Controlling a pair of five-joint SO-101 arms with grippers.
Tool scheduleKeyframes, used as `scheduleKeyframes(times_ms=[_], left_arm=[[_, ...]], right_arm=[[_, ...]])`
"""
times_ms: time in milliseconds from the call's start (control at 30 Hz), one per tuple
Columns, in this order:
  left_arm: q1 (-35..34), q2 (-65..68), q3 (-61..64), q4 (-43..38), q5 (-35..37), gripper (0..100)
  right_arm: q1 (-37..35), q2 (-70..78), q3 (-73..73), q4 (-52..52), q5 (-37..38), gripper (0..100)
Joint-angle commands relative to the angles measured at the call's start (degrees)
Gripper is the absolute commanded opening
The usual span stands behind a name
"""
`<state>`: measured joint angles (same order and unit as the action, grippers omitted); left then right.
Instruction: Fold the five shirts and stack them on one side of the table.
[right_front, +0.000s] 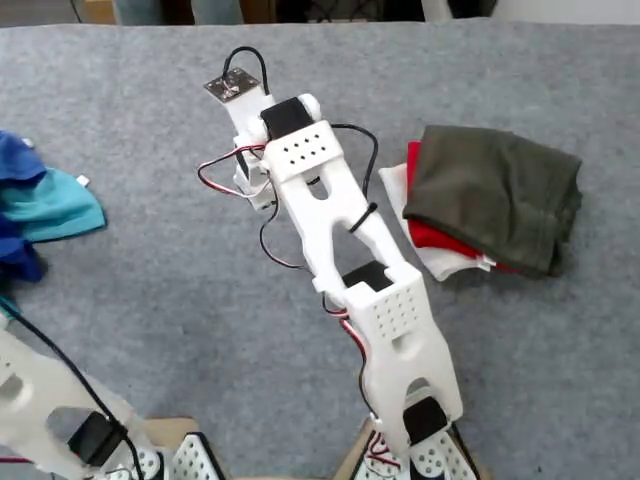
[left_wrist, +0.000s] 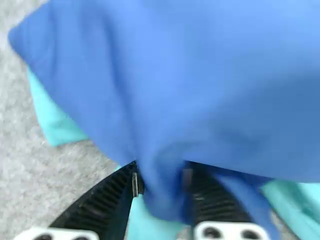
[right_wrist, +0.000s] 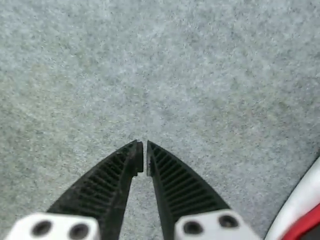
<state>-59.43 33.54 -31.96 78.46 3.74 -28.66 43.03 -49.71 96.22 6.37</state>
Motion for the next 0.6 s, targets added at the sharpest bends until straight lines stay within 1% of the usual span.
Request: scheduleKeyframes(times_ms=[0, 100, 300, 467, 567], left_arm=[[3.03, -0.18, -9.01, 6.33, -3.16, 3], [5.32, -0.53, -12.70, 10.90, -3.78, 3], [11.21, -0.62, -22.99, 21.63, -3.87, 3], [16.22, -3.16, -25.80, 22.51, -3.87, 3], [19.30, -8.62, -22.81, 22.51, -3.87, 3]], right_arm=[[-0.35, -0.57, -1.89, -0.62, -0.44, 2.1], [-0.26, -0.66, -1.89, -0.44, -0.44, 2.1], [0.70, -1.01, -2.51, 4.40, -0.44, 2.5], [4.13, -2.59, -2.15, 4.84, -0.53, 2.5], [5.45, -5.67, -1.89, 4.92, -0.53, 2.5]])
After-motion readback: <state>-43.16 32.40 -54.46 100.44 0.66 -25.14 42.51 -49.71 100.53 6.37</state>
